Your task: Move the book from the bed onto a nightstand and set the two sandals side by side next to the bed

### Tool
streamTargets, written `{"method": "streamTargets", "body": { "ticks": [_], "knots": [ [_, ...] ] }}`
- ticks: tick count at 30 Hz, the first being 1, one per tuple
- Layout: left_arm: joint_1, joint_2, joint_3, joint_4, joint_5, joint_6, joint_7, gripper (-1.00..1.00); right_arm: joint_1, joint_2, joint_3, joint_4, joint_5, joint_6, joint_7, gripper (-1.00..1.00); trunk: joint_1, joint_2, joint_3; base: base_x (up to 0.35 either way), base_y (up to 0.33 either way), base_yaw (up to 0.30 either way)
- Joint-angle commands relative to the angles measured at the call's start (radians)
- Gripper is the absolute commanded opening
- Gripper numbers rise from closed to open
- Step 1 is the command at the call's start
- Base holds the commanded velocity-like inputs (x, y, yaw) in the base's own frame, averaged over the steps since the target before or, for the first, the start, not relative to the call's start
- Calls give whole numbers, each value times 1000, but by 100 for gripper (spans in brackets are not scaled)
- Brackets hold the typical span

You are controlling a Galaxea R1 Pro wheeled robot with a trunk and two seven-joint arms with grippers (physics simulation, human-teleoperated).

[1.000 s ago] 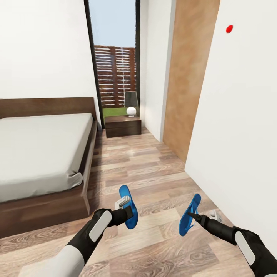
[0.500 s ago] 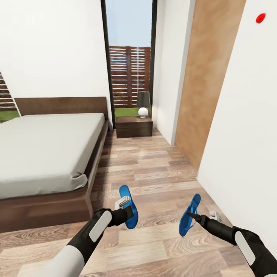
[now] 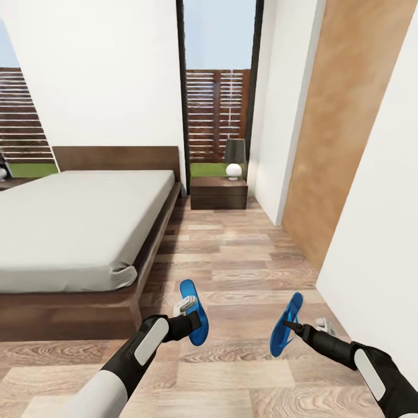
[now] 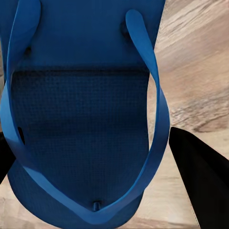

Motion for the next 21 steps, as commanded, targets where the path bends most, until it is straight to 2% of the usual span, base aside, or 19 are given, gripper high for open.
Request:
{"method": "streamTargets", "body": {
  "ticks": [1, 21],
  "knots": [
    [-1, 0, -2, -2, 10, 2, 12, -100, 0, 0, -2, 0, -7, 8, 1, -100, 0, 0, -1, 218, -214, 235],
    [-1, -1, -2, 5, 9, 2, 12, -100, 0, 0, 1, 0, -6, 8, 1, -100, 0, 0, -1, 218, -232, 235]
  ]
}}
